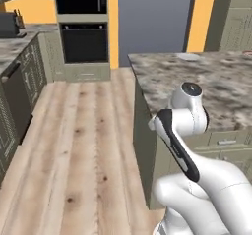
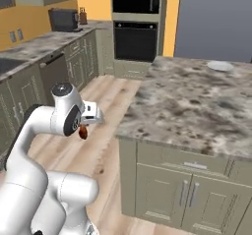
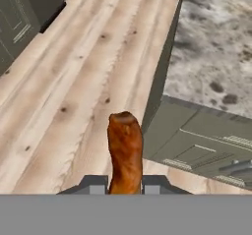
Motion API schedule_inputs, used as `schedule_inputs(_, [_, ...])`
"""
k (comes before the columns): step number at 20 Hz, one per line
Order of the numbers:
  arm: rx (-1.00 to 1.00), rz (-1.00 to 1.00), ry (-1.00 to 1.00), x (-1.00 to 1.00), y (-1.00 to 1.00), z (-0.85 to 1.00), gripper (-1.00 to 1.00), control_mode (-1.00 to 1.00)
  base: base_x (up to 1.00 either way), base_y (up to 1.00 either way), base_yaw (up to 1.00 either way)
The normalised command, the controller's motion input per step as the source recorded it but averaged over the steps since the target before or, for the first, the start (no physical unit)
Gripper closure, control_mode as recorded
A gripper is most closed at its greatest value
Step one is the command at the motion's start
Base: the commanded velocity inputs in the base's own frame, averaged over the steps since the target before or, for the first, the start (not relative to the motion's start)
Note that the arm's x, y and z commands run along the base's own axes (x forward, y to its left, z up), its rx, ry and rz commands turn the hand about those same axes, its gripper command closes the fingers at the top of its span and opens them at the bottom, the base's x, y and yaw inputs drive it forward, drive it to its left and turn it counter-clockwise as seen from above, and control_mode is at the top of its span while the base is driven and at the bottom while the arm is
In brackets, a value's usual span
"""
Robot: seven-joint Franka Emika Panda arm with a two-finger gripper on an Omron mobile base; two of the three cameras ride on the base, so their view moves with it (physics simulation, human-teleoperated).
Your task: Take the chicken drumsticks from the pan and place one on each plate on the dining counter.
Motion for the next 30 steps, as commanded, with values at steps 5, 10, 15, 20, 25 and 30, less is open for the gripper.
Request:
schedule_inputs(5, [0.00, 0.00, 0.00, 0.00, 0.00, 0.00, 1.00, 1.00, 0.66, 0.89, -0.27])
schedule_inputs(10, [0.00, 0.00, 0.00, 0.00, 0.00, 0.00, 1.00, 1.00, 0.70, 0.91, -0.20])
schedule_inputs(15, [0.00, 0.00, 0.00, 0.00, 0.00, 0.00, 1.00, 1.00, 0.88, 0.64, -0.40])
schedule_inputs(20, [0.00, 0.00, 0.00, 0.00, 0.00, 0.00, 1.00, 1.00, 0.91, 0.66, -0.35])
schedule_inputs(25, [0.00, 0.00, 0.00, 0.00, 0.00, 0.00, 1.00, 1.00, 0.91, 0.72, -0.27])
schedule_inputs(30, [0.00, 0.00, 0.00, 0.00, 0.00, 0.00, 1.00, 1.00, 0.93, 0.68, -0.31])
